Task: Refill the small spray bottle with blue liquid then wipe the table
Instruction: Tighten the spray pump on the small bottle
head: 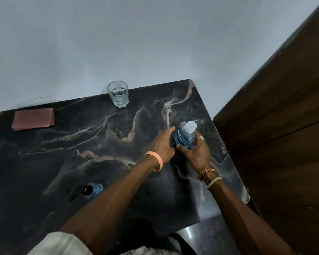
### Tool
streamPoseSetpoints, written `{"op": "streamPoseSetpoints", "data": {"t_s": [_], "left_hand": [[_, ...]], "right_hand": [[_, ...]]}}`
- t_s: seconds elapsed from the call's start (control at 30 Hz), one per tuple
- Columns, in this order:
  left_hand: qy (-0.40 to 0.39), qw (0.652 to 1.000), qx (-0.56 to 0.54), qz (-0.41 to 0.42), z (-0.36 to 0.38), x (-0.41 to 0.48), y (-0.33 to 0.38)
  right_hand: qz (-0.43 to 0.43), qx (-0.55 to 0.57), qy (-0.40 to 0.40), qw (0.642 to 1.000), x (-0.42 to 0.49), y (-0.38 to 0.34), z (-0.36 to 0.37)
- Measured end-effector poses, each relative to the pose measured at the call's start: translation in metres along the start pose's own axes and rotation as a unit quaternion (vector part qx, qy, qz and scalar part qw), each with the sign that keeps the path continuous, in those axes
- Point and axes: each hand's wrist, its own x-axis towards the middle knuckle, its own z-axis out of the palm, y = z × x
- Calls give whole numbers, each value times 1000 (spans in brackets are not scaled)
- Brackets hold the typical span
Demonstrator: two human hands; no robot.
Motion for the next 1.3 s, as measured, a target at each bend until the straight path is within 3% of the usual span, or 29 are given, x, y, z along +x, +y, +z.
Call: {"op": "streamPoseSetpoints", "data": {"t_s": [0.2,0.37,0.6,0.9,1.3], "left_hand": [[-41,995,-91,-22,-5,34,2],[8,999,-38,9,-32,64,7],[28,993,-117,7,-89,110,29],[57,991,-121,14,-134,162,44],[-14,976,-215,-28,-117,193,15]], "right_hand": [[-11,-16,8,1000,16,-3,10],[-43,-31,4,999,50,-25,12],[-69,-38,9,997,122,-78,24],[-86,-40,17,995,192,-115,40],[-37,-49,31,998,222,-90,79]]}}
